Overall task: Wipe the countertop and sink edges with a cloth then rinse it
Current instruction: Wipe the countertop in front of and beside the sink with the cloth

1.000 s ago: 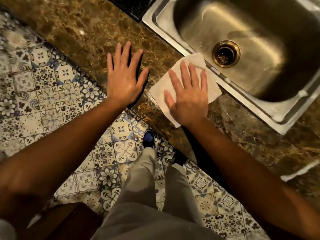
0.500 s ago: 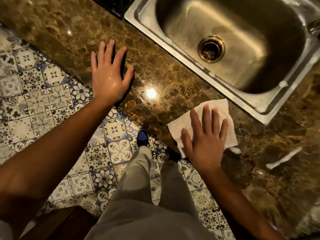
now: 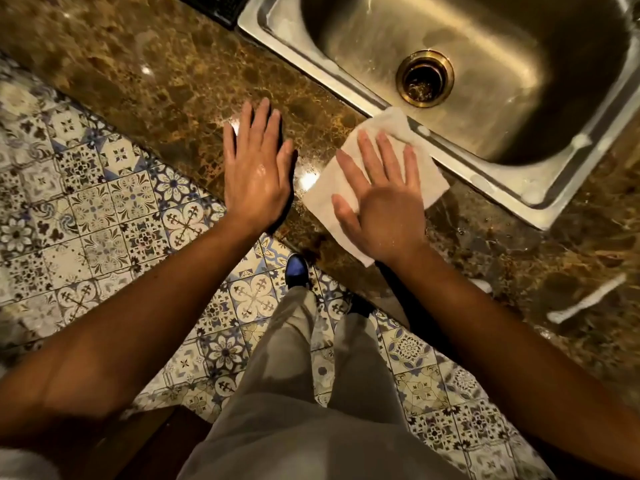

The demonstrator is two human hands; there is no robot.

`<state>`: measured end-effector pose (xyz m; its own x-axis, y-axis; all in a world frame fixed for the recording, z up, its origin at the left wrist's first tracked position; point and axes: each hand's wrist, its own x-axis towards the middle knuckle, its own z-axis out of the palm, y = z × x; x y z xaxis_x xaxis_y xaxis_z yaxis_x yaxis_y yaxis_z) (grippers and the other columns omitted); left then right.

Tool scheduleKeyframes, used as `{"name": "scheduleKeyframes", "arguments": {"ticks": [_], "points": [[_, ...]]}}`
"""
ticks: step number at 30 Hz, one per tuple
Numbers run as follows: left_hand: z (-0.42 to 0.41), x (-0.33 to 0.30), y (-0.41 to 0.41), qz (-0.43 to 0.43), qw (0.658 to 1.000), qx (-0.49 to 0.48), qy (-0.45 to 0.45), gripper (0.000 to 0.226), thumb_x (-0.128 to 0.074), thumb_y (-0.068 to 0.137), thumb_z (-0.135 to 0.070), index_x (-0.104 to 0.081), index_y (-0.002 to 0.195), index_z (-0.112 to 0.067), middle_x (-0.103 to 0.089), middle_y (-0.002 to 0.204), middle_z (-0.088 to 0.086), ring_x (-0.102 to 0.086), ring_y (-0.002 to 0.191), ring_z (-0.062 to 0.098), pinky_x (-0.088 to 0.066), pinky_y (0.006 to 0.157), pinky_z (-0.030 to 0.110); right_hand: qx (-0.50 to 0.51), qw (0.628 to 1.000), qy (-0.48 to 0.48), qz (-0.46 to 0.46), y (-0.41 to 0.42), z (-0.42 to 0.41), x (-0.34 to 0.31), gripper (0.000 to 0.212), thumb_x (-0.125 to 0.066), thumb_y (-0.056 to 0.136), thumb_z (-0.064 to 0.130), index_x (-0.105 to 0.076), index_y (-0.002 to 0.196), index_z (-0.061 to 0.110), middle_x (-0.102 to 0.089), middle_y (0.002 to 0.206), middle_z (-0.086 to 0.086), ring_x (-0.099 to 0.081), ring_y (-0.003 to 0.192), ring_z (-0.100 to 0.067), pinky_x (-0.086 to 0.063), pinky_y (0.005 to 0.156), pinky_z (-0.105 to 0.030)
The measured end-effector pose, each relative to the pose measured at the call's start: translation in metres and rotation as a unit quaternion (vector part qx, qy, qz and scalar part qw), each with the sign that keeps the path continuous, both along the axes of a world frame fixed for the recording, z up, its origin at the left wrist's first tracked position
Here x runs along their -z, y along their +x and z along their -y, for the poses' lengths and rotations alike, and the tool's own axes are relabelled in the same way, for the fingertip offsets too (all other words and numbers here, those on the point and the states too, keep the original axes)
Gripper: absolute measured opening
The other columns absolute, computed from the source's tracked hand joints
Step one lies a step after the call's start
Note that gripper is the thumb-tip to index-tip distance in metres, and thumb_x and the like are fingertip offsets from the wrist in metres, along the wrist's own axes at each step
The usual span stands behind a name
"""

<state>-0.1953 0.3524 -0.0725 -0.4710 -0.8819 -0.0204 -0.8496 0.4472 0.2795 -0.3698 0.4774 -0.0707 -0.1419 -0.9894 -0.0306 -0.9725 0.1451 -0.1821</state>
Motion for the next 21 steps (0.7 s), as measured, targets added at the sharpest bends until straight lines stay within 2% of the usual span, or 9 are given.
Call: {"name": "scheduleKeyframes", "arguments": {"ticks": [4,8,11,15,18,21], "points": [[0.001,0.002,0.000,0.012,1.000,0.009,-0.010,0.057,-0.018,0.113,-0.040,-0.030,0.163,-0.017,-0.021,0.173,0.004,-0.011,0.161,0.027,-0.005,0.130,0.052,-0.033,0.999,-0.014,-0.003,-0.010,-0.001,0.001,0.061,-0.037,0.105,0.054,-0.041,0.158,0.024,-0.029,0.168,-0.012,-0.020,0.158,-0.033,-0.012,0.126,-0.059],[0.001,0.003,0.000,0.028,0.999,0.018,-0.012,0.053,-0.022,0.113,-0.039,-0.029,0.163,-0.024,-0.020,0.173,0.005,-0.011,0.161,0.029,-0.006,0.130,0.054,-0.027,0.999,0.018,0.002,-0.013,-0.037,-0.003,0.061,-0.035,0.107,0.054,-0.034,0.160,0.024,-0.021,0.171,-0.012,-0.012,0.159,-0.033,-0.010,0.126,-0.060],[0.001,0.001,-0.002,0.057,0.998,0.010,0.007,0.060,-0.016,0.112,-0.044,-0.020,0.165,-0.017,-0.012,0.174,0.004,-0.005,0.162,0.027,-0.003,0.130,0.053,0.007,0.999,0.024,0.020,-0.015,-0.088,-0.008,0.061,-0.037,0.107,0.053,-0.034,0.161,0.024,-0.019,0.171,-0.011,-0.010,0.160,-0.031,-0.010,0.126,-0.060],[0.000,-0.002,-0.006,0.078,0.997,0.000,0.022,0.078,-0.004,0.106,-0.060,-0.010,0.166,-0.011,-0.003,0.175,0.005,0.001,0.162,0.026,0.001,0.130,0.052,0.056,0.998,0.013,0.036,-0.022,-0.142,-0.011,0.062,-0.048,0.103,0.050,-0.038,0.159,0.024,-0.023,0.170,-0.009,-0.014,0.160,-0.030,-0.013,0.125,-0.062],[0.001,-0.002,-0.005,0.075,0.997,0.008,0.025,0.084,0.003,0.103,-0.065,-0.009,0.166,-0.011,-0.002,0.175,0.005,0.002,0.162,0.026,0.001,0.130,0.053,0.070,0.997,0.003,0.030,-0.023,-0.143,-0.010,0.063,-0.051,0.102,0.049,-0.041,0.158,0.023,-0.025,0.169,-0.010,-0.016,0.159,-0.031,-0.013,0.125,-0.062],[0.002,-0.001,-0.003,0.060,0.998,0.004,0.025,0.080,0.008,0.103,-0.061,-0.013,0.166,-0.015,-0.005,0.175,0.002,0.000,0.162,0.025,0.000,0.130,0.052,0.091,0.996,-0.006,0.024,-0.023,-0.125,-0.006,0.063,-0.047,0.102,0.051,-0.040,0.158,0.023,-0.026,0.169,-0.010,-0.017,0.159,-0.032,-0.012,0.126,-0.061]]}}
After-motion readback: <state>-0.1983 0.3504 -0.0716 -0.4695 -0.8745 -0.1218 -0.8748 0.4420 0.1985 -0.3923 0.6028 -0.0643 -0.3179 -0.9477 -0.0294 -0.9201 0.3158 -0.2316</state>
